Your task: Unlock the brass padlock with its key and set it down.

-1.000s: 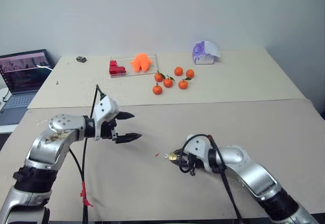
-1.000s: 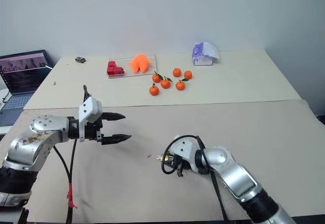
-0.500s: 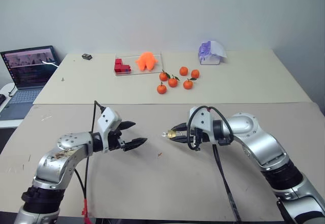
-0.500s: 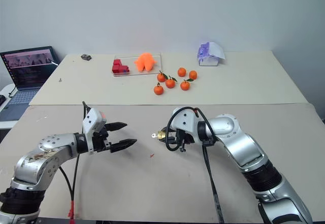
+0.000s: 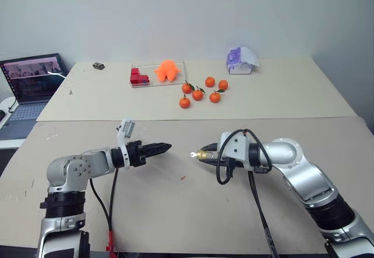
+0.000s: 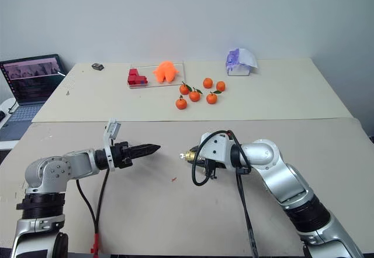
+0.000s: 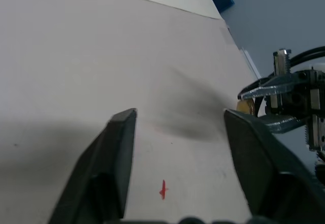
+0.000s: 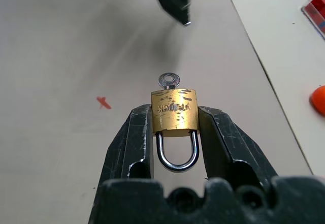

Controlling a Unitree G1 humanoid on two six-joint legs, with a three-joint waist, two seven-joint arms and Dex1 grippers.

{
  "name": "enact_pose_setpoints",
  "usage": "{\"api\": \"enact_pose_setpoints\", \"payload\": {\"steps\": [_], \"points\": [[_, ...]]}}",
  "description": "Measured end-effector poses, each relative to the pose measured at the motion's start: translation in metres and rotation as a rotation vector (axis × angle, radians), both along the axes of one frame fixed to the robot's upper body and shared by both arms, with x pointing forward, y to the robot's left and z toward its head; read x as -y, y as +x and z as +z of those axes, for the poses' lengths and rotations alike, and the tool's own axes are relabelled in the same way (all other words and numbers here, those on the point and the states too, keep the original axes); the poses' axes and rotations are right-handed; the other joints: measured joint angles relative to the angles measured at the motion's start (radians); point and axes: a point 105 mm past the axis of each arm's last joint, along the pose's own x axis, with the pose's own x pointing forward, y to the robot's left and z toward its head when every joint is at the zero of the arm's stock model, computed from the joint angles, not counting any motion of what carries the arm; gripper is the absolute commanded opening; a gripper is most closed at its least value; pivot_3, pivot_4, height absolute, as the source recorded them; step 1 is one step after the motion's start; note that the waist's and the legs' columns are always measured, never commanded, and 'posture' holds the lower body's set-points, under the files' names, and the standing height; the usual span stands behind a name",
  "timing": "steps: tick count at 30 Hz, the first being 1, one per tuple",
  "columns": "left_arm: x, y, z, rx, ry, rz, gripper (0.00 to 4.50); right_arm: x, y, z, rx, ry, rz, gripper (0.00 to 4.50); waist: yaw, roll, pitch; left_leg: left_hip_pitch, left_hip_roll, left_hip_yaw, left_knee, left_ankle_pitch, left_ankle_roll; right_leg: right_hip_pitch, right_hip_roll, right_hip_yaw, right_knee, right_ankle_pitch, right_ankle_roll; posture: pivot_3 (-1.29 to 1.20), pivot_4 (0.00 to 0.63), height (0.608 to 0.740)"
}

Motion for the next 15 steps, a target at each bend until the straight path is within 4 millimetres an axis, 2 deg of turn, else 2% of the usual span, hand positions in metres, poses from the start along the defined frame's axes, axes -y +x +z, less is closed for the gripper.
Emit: {"api": "enact_pose_setpoints", "payload": {"steps": [1,3,6,10,15], "points": [[0.004,-0.003,-0.002,-0.014,0.002,-0.025,1.35,-0.001,-0.001,0.005,-0.017,0.036,-0.007,0.92,0.0,0.0,0.0,0.0,0.0,0.0,-0.002,0.002,-0.003,0.0,0.0,0.0,0.0,0.0,0.0,0.0,0.15,0.735],[0.013,-0.009,-0.002,-0.033,-0.012,-0.081,1.35,-0.007,-0.006,0.015,-0.053,0.111,-0.005,0.92,-0.001,0.0,0.0,0.0,0.0,-0.001,-0.004,0.003,-0.005,0.0,0.0,0.0,0.0,0.0,0.0,0.0,0.15,0.735],[0.024,-0.018,0.006,-0.035,-0.043,-0.168,1.35,-0.006,-0.009,0.02,-0.071,0.135,-0.01,0.92,0.0,0.0,0.0,0.0,0.0,-0.002,-0.005,0.003,-0.005,0.0,0.0,-0.001,0.0,0.0,0.0,0.0,0.15,0.735],[0.026,-0.026,0.012,-0.036,-0.046,-0.232,1.35,0.002,-0.01,0.014,-0.095,0.118,-0.043,0.92,-0.001,0.0,0.0,0.0,0.0,-0.002,-0.005,0.003,-0.005,0.0,0.0,-0.001,-0.001,0.0,0.0,0.0,0.15,0.735],[0.034,-0.027,0.024,-0.008,-0.047,-0.29,1.35,0.001,-0.013,0.014,-0.091,0.118,-0.04,0.92,-0.001,-0.001,0.001,-0.001,0.0,-0.003,-0.004,0.003,-0.005,0.0,0.0,-0.002,-0.001,0.0,0.0,0.0,0.15,0.735]]}}
